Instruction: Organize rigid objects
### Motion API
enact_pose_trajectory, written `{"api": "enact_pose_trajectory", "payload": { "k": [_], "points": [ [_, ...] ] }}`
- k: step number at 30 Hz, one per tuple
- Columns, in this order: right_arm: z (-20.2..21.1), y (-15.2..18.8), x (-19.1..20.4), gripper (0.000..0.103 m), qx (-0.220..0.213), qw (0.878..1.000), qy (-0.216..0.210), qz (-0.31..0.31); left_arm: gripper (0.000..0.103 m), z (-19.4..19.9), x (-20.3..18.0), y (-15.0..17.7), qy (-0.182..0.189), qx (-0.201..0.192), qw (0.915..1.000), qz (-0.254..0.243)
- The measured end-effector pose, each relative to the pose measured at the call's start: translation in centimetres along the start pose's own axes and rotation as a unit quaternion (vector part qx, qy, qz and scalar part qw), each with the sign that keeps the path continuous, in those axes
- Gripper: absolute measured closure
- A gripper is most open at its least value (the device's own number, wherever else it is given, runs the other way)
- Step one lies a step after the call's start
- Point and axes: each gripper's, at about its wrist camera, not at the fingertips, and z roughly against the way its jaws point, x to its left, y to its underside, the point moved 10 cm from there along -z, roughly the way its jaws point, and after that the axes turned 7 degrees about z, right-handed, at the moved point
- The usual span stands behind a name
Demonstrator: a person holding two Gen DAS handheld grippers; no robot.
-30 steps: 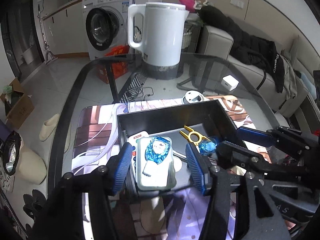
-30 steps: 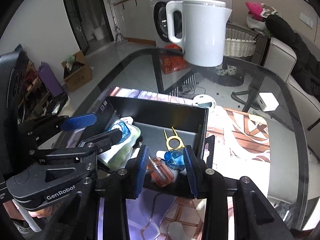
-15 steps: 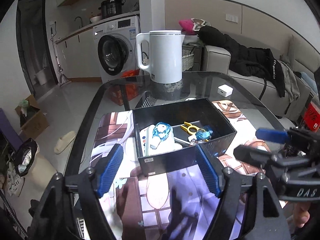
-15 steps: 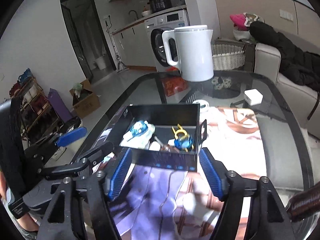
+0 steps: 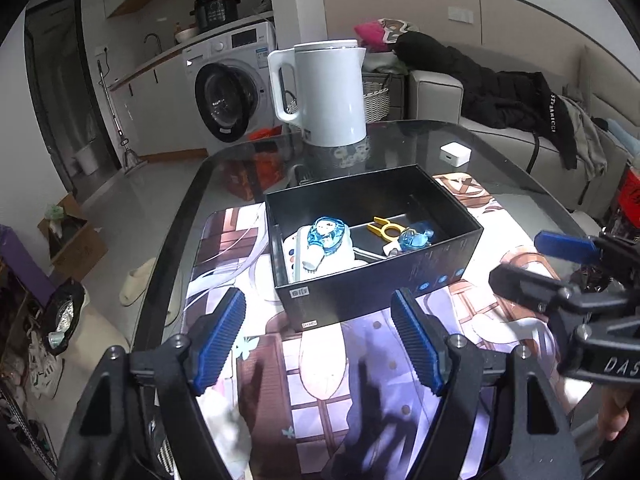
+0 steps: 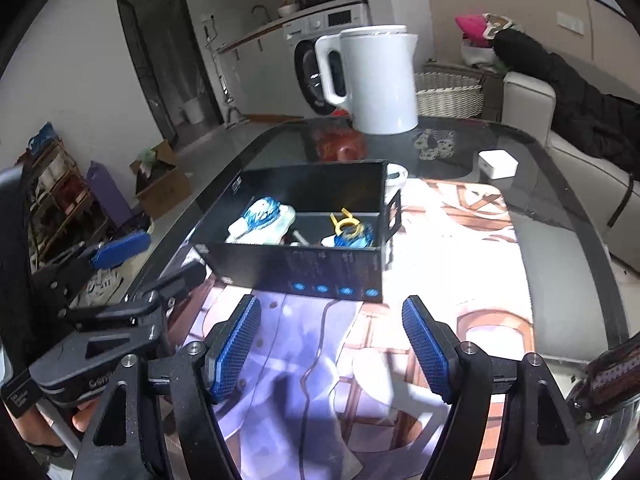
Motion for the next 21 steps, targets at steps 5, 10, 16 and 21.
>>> {"api": "enact_pose_trajectory", "payload": {
  "k": [5, 10, 16, 21],
  "points": [
    [2.0, -1.5, -0.1, 0.022, -0.061, 0.998, 0.016, 0.009, 0.027, 1.0, 0.8, -1.0, 0.005, -0.031, 0.9991, 0.028],
    [3.9, -2.9, 0.0, 0.020, -0.116, 0.993, 0.029, 0.020, 0.020, 3.2, 1.4, -2.5, 0.013, -0.086, 0.9949, 0.051],
    [5.0, -3.6, -0.3, 0.018, -0.143, 0.989, 0.033, 0.013, 0.018, 4.9, 1.7, -3.3, 0.012, -0.122, 0.9906, 0.060],
    [6.1, -4.0, -0.5, 0.018, -0.162, 0.986, 0.040, 0.010, 0.017, 6.1, 1.6, -4.0, 0.019, -0.149, 0.9867, 0.061]
  ]
}}
